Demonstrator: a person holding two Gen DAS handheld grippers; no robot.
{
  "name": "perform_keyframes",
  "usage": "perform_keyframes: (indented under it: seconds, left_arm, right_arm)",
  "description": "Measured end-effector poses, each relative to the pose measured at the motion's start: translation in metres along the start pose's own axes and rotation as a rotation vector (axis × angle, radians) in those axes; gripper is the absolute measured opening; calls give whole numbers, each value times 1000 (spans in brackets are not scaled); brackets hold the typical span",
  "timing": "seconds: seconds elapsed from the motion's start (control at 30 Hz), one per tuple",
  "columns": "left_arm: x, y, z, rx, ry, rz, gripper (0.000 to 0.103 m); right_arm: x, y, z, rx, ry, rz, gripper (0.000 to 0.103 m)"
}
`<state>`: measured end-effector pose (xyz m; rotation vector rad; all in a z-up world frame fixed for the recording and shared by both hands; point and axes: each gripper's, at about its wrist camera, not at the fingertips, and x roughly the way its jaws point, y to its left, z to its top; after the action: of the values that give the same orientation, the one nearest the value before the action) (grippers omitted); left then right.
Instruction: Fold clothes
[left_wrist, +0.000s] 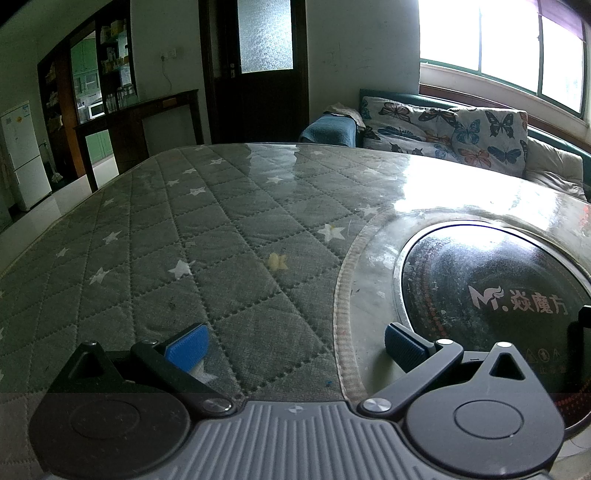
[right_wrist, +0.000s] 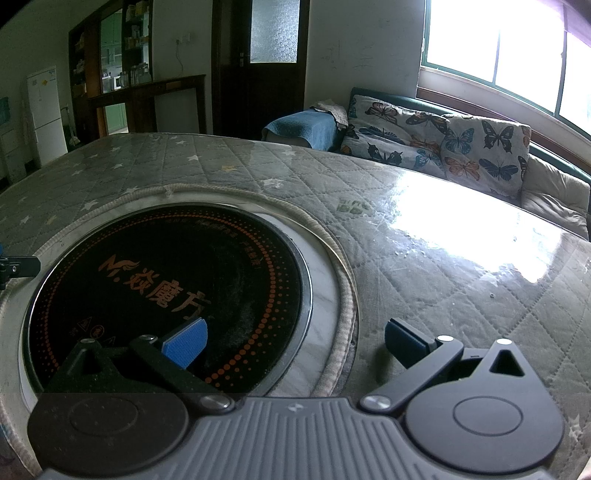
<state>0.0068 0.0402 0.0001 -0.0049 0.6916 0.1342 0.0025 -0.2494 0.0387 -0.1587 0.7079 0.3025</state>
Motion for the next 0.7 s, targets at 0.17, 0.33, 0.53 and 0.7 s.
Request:
perform_keyframes:
  seconds: [0.17,0.33,0.53,0.7]
  left_arm:
    - [0,0,0,0,0,0,103]
    - [0,0,0,0,0,0,103]
    - [0,0,0,0,0,0,103]
    - [0,0,0,0,0,0,103]
  right_arm:
    - [0,0,0,0,0,0,103]
    - [0,0,0,0,0,0,103]
    - [0,0,0,0,0,0,103]
    - [0,0,0,0,0,0,103]
